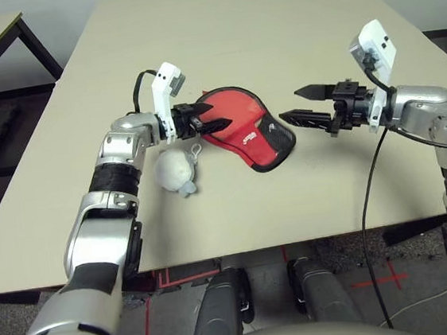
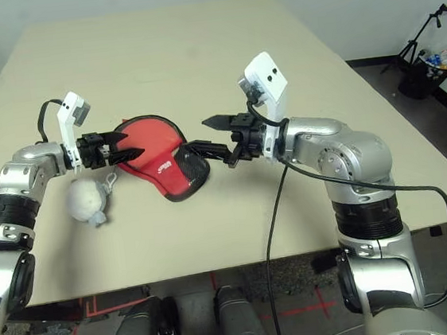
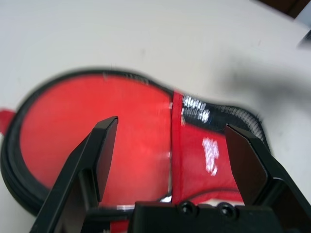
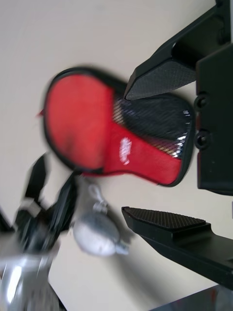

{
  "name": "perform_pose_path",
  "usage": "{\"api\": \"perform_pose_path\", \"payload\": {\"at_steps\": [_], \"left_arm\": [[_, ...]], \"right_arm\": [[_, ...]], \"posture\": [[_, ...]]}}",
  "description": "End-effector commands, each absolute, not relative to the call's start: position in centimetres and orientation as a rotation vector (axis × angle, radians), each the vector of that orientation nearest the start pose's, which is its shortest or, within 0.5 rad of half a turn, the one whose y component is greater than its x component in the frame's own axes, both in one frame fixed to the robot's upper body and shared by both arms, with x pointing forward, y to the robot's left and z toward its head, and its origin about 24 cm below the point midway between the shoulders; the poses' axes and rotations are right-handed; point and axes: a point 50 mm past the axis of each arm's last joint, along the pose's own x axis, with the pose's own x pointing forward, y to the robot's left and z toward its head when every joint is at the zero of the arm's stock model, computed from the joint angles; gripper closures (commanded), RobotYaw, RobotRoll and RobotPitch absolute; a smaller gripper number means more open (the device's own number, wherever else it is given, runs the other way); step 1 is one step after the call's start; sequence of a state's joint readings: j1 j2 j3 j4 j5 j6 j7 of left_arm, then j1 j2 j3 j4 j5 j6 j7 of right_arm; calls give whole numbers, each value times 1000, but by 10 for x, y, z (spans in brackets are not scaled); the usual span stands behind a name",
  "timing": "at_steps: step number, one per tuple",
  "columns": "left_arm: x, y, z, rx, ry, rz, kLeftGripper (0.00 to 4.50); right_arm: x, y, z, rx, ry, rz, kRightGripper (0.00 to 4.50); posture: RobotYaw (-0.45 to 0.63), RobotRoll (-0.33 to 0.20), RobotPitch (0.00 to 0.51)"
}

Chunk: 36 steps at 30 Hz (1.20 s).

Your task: Store the ping-pong paddle in its case and zip it.

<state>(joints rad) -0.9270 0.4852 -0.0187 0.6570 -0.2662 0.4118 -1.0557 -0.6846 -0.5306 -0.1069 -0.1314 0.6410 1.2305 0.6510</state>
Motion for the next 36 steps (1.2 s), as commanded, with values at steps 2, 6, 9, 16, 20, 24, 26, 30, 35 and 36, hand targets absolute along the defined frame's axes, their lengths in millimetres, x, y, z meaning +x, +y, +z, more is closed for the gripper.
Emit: {"api": "perform_pose_path", "payload": {"at_steps": [2,6,9,16,20,24,26,30,35,36], "left_arm": [[367,194,217,42,100,-946,0],[349,208,212,26,210,-977,0],[337,217,198,47,295,-979,0],[319,215,177,9,374,-976,0],[317,207,174,2,370,-980,0],[316,203,175,-10,362,-983,0],[316,202,175,-15,358,-984,0],[317,200,174,-21,355,-984,0],[320,196,173,-33,345,-984,0],[320,196,172,-35,344,-984,0]], "right_arm": [[311,-174,175,263,566,727,16],[318,-177,157,392,675,644,16],[321,-175,149,432,736,623,16],[328,-165,129,444,873,605,16],[329,-158,125,437,922,622,16],[330,-152,120,462,936,634,16],[330,-147,118,470,942,640,16],[333,-137,115,505,941,660,16],[341,-124,117,564,917,666,16],[343,-121,118,575,913,665,16]], "posture": [[-41,0,127],[-19,0,118],[-7,0,113],[14,0,107],[25,0,110],[28,0,115],[27,0,117],[27,0,117],[16,0,121],[16,0,121]]}}
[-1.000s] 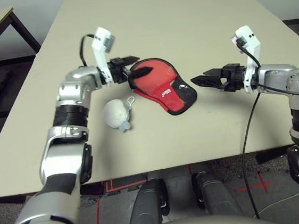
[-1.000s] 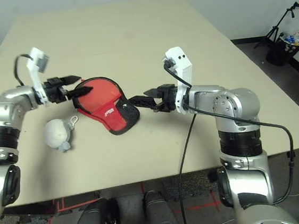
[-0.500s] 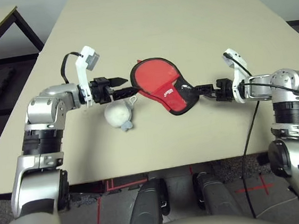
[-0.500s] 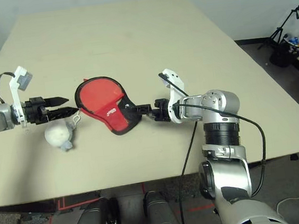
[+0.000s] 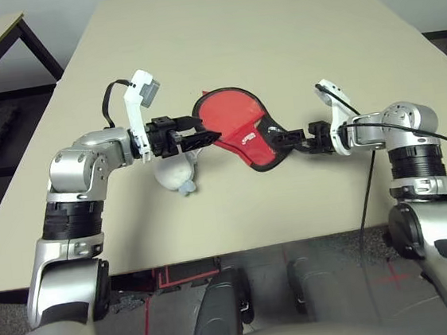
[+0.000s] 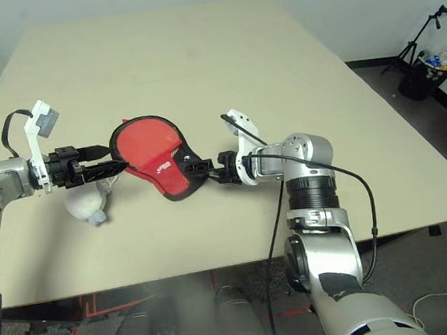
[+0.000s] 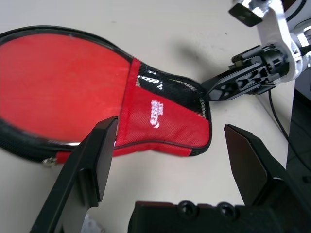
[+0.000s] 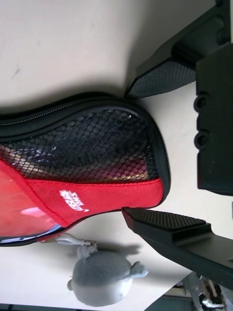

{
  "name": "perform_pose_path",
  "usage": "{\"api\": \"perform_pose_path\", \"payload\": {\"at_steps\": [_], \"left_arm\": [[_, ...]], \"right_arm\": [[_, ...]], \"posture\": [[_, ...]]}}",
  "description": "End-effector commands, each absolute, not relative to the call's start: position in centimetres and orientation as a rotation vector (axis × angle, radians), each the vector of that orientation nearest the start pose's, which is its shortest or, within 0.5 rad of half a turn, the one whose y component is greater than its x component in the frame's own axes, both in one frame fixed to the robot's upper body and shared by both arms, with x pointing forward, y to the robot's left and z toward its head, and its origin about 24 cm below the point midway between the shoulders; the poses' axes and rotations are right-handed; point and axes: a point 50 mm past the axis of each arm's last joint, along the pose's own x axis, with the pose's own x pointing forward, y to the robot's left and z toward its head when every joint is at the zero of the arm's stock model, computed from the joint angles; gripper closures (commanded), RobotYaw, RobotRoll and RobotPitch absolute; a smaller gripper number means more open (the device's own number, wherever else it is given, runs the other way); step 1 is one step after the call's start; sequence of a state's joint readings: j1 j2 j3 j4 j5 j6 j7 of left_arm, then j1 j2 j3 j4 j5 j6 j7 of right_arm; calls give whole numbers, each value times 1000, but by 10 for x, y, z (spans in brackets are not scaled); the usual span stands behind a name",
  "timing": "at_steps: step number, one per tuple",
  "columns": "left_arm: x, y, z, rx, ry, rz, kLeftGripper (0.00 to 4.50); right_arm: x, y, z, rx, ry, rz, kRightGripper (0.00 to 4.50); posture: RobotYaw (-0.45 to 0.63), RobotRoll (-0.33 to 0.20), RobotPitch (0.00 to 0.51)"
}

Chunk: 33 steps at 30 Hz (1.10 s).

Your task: Store the ping-pong paddle in its case and zip it.

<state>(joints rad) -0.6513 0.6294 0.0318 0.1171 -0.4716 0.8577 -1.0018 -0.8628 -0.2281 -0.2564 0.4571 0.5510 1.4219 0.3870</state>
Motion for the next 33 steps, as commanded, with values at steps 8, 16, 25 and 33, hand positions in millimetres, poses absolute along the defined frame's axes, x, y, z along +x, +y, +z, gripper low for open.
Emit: {"api": "perform_pose_path", "payload": {"at_steps": [8,16,25,33], "left_arm": [[321,194,171,-40,337,-982,0],[321,195,168,-43,331,-965,0],[321,193,163,-42,325,-964,0],[330,185,162,-39,317,-984,0]], "right_arm": [[349,-113,115,578,901,644,2177],[342,-131,117,515,900,536,4488],[305,-145,118,557,840,505,4488],[260,-131,107,828,736,417,4488]], "posture": [[16,0,122],[15,0,123],[-21,0,128],[-79,0,135]]}}
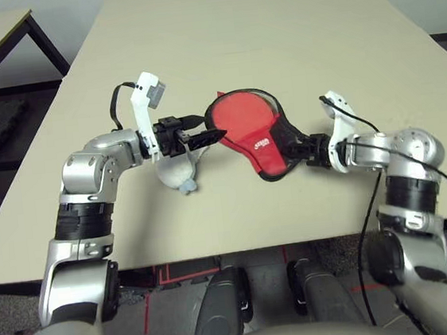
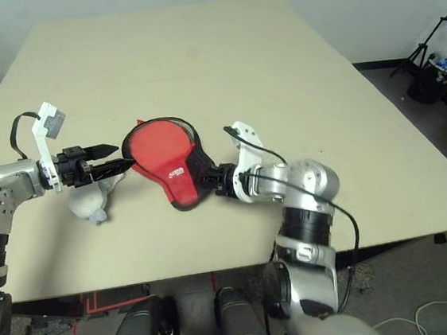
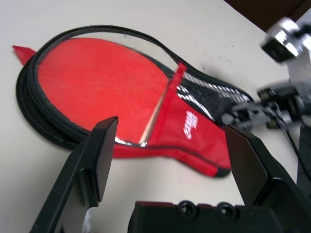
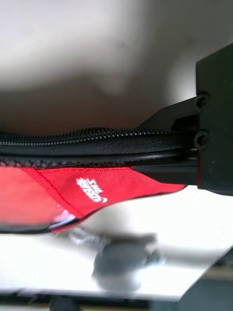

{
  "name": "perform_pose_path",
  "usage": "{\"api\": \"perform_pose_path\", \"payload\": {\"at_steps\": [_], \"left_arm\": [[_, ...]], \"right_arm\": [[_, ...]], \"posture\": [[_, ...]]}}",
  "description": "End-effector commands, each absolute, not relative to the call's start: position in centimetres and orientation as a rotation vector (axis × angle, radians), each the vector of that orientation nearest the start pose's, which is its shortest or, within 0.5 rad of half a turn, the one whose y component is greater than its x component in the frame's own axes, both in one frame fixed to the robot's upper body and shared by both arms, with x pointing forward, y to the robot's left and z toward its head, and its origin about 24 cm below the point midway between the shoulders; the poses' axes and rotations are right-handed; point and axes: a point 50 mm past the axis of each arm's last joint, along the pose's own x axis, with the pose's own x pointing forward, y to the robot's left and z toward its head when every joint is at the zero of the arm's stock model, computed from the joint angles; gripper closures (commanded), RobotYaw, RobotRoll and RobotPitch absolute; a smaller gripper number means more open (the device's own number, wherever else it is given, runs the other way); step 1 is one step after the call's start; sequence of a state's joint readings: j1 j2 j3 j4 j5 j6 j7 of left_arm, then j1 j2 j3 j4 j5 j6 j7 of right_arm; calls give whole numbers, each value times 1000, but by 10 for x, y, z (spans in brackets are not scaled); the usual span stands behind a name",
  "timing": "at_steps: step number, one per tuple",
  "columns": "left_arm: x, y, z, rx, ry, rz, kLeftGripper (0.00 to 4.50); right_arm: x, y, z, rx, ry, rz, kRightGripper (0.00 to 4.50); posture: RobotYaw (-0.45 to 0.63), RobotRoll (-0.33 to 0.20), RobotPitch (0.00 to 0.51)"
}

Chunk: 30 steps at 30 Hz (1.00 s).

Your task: Store the ping-pong paddle in its case and zip it.

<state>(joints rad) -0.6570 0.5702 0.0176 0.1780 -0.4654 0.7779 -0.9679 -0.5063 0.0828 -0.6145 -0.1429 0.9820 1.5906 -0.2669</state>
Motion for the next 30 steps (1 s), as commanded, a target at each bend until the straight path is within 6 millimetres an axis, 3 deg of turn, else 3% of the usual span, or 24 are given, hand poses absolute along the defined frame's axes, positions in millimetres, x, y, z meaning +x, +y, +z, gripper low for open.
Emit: {"api": "perform_pose_path", "payload": {"at_steps": [1,5,10,30], "left_arm": [[331,184,162,-39,316,-988,0],[336,180,162,-36,316,-1007,0],[338,177,162,-33,321,-1026,0],[338,176,161,-27,332,-1038,0]], "right_arm": [[254,-130,107,849,735,411,4488],[221,-125,120,974,800,345,4488],[204,-115,127,1027,810,221,4488],[172,-110,124,1000,873,135,4488]], "posture": [[-84,0,136],[-109,0,139],[-124,0,142],[-131,0,150]]}}
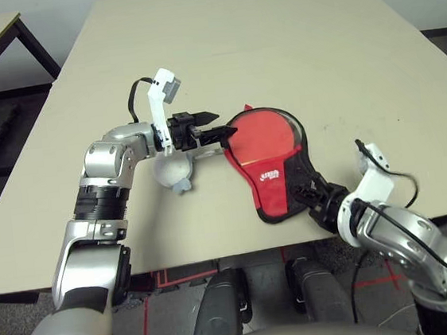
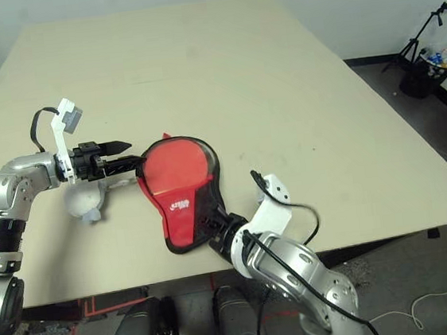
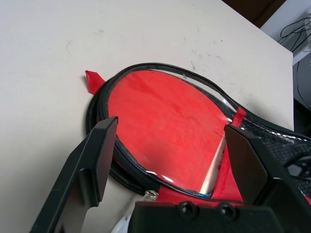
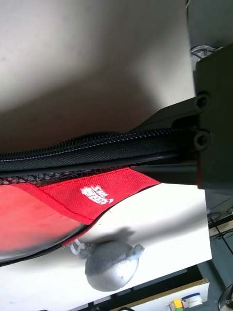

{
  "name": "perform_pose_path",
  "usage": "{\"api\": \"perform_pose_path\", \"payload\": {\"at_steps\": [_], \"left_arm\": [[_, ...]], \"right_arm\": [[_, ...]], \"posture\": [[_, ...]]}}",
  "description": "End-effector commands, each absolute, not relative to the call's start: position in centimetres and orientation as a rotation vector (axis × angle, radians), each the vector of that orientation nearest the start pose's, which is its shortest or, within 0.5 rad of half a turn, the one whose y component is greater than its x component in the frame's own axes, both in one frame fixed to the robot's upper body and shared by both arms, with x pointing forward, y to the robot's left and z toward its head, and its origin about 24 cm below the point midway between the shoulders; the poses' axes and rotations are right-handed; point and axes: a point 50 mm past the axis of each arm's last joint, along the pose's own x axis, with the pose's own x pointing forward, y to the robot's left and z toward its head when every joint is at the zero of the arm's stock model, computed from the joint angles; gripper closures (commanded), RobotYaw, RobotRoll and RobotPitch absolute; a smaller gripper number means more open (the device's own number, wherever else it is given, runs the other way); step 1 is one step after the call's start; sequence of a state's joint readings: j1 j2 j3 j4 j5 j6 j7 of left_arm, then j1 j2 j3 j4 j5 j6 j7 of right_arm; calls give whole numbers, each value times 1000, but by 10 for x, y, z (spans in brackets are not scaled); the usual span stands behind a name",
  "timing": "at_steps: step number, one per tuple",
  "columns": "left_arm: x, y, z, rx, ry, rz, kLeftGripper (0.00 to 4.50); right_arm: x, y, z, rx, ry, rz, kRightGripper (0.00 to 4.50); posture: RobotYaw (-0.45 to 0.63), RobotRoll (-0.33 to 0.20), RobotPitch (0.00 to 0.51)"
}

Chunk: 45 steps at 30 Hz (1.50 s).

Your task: Store the ping-pong paddle in its case and zip it.

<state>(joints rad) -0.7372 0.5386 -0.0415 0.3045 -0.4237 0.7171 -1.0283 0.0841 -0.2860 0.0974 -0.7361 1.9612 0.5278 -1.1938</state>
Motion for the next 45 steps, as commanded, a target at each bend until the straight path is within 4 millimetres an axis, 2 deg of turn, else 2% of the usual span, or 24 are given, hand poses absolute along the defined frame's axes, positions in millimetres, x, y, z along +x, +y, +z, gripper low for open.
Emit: {"api": "perform_pose_path", "payload": {"at_steps": [1,11,15,19,22,25,27,29,32,38,45], "left_arm": [[338,176,161,-27,332,-1039,0],[340,177,162,-25,328,-1035,0],[340,178,162,-23,323,-1032,0],[342,179,164,-20,317,-1026,0],[342,180,164,-19,314,-1023,0],[343,181,165,-19,311,-1020,0],[344,182,166,-16,309,-1018,0],[345,183,168,-5,306,-1013,0],[347,186,172,22,303,-1005,0],[349,195,180,48,292,-980,0],[346,203,183,71,301,-955,0]], "right_arm": [[171,-110,124,996,877,142,4488],[166,-113,117,909,888,203,4488],[167,-131,115,740,872,267,3278],[162,-158,118,503,896,433,1956],[170,-181,137,321,909,560,1058],[196,-186,163,234,816,595,36],[213,-177,182,167,715,650,36],[225,-169,184,24,676,709,36],[244,-158,177,-148,633,760,36],[266,-141,162,-292,616,840,36],[284,-116,153,-358,592,921,36]], "posture": [[-131,0,150],[-130,0,141],[-131,0,132],[-131,0,128],[-129,0,129],[-131,0,127],[-130,0,128],[-128,0,127],[-117,0,124],[-97,0,126],[-72,0,130]]}}
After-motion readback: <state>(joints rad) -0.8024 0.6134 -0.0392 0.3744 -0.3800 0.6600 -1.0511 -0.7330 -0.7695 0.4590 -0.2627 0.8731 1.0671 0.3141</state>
